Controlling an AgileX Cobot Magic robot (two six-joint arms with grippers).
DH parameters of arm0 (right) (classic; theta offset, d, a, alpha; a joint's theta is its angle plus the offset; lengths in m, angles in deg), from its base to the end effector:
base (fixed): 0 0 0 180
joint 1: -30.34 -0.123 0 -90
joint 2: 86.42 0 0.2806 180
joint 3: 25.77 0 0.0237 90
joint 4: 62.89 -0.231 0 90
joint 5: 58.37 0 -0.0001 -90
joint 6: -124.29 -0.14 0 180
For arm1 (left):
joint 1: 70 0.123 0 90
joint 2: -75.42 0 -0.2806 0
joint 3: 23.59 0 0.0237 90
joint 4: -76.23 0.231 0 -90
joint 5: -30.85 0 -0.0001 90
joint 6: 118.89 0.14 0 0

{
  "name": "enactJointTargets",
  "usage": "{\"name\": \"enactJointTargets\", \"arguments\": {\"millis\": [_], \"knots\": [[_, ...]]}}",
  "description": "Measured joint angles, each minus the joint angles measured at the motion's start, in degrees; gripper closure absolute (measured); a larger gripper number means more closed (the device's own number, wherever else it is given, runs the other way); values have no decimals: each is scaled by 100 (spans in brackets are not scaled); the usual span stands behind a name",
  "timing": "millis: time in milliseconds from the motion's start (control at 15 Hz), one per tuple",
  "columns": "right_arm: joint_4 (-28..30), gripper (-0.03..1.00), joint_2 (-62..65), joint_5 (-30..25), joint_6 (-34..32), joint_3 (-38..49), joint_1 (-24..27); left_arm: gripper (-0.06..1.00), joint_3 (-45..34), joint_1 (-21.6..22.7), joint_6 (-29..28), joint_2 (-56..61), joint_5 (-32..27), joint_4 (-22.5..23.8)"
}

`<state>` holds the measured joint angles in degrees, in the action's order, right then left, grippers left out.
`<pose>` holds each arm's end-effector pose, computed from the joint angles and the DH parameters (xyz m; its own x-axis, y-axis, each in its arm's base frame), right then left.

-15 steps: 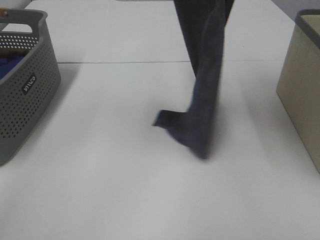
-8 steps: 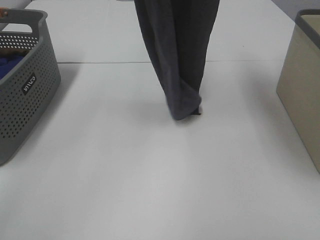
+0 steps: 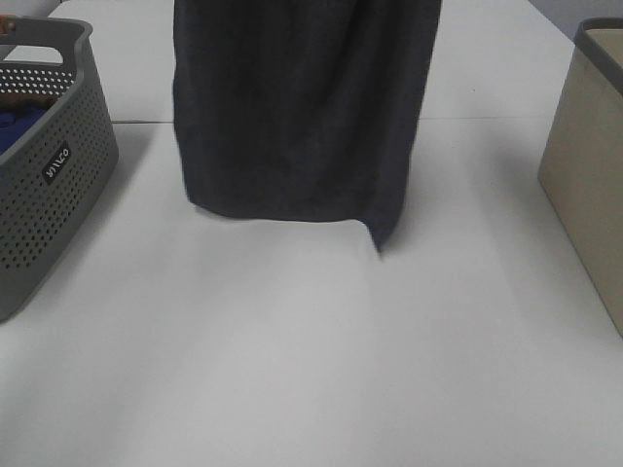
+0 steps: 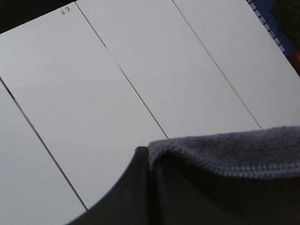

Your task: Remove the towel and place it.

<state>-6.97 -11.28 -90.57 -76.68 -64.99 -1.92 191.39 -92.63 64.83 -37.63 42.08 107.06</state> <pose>0.3694 0.1600 0.5218 0.1168 -0.4630 -0.8786 -0.0557 0.8802 -0.4713 0.4197 -0.1901 0.5034 0.5440 0.3771 -0.7496 0.1977 0.8106 0.5512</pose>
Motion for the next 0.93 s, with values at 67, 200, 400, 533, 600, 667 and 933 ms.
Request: {"name": "enactJointTargets", "arguments": {"millis": [67, 200, 400, 533, 600, 667, 933], "knots": [[-11, 96, -57, 321, -149, -6, 92, 94, 0, 155, 0, -120, 321, -74], [-29, 96, -229, 825, -327, -17, 252, 94, 0, 355, 0, -309, 785, -189], [-69, 96, -688, 1736, -676, -23, 619, 94, 57, 625, 92, -779, 1621, -527], [-80, 96, -1060, 2229, -894, -275, 865, 94, 642, 670, 350, -1249, 1828, -974], [-103, 96, -1266, 2389, -945, -504, 974, 94, 1117, 676, 498, -1558, 1833, -1123], [-97, 96, -1490, 2532, -1014, -802, 1054, 94, 1690, 676, 613, -1942, 1788, -1180], [-625, 96, -2349, 3220, -1197, -2091, 1375, 94, 4458, 779, 670, -3570, 1014, -1289]]}}
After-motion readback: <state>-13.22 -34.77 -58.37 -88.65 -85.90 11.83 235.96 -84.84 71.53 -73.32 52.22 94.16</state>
